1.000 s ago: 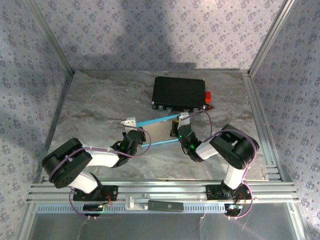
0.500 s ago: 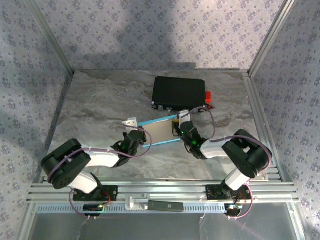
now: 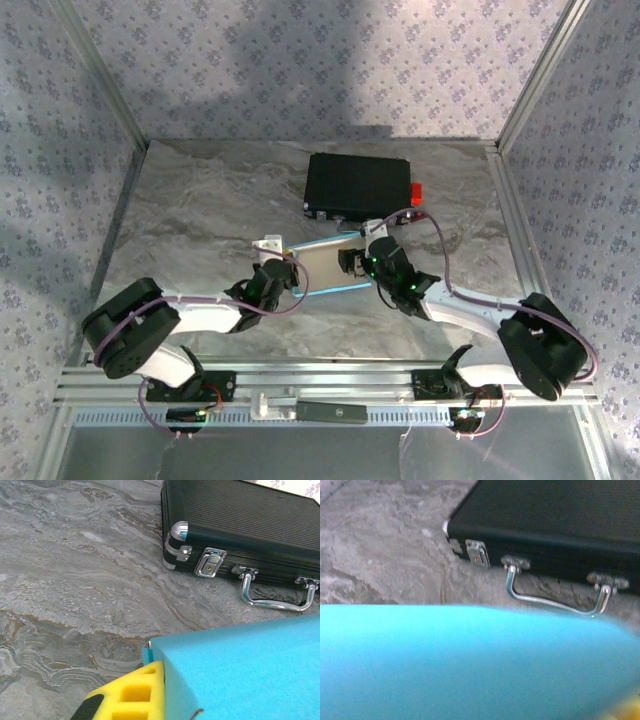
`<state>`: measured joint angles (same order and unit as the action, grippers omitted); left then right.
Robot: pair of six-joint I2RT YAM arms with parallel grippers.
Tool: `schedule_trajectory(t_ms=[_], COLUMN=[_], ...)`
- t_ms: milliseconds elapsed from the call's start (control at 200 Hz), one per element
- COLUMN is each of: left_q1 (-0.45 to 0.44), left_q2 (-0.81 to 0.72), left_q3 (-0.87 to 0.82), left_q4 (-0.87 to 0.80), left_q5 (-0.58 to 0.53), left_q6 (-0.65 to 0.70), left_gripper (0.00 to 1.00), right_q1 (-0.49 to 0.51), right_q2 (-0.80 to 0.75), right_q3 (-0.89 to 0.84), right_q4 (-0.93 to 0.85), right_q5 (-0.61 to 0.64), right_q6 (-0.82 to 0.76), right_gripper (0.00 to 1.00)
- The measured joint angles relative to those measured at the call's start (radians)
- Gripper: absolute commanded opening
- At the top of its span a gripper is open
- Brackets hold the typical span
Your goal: Fold the paper box
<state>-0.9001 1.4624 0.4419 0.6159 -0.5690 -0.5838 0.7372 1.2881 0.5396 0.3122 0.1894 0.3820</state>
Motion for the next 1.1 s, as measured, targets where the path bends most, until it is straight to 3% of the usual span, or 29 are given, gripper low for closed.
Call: schedule_trajectory(t_ms=[225,330,460,755,999,1099], left_q1=[-0.010,-0.012,-0.012,-0.013,-0.013,-0.013], left_q2=[0.022,0.027,0.030,0.032,0.032,0.032], left_q3=[0.035,0.044,0.052,0.055,0.061,0.061], left_q4=[-0.023,-0.034,-0.041,-0.045,-0.055,-0.056], left_q5=[0.003,0.003,0.003,0.000,-0.001,0.000], left_q6=[0.001,0.001,0.001,0.000,0.000,0.000], left_gripper=[0.00,0.00,0.00,0.00,0.00,0.00], right_q1=[0.005,0.014,0.032,0.045,0.052,-0.002], right_q2=[-0.003,-0.014,-0.053,-0.114,-0.441,-0.565], right_q3=[0.037,0.059,0.076,0.096,-0.040,-0.027], right_q4=[-0.169,-0.231,-0.315,-0.482,-0.535,-0.594], right_q5=[-0.003,-0.004,-0.003,0.050,0.031,0.011], right_q6=[0.046,0.083,0.126,0.241,0.244,0.247], right_gripper=[0.79,0.91,0.99,0.99,0.95,0.89])
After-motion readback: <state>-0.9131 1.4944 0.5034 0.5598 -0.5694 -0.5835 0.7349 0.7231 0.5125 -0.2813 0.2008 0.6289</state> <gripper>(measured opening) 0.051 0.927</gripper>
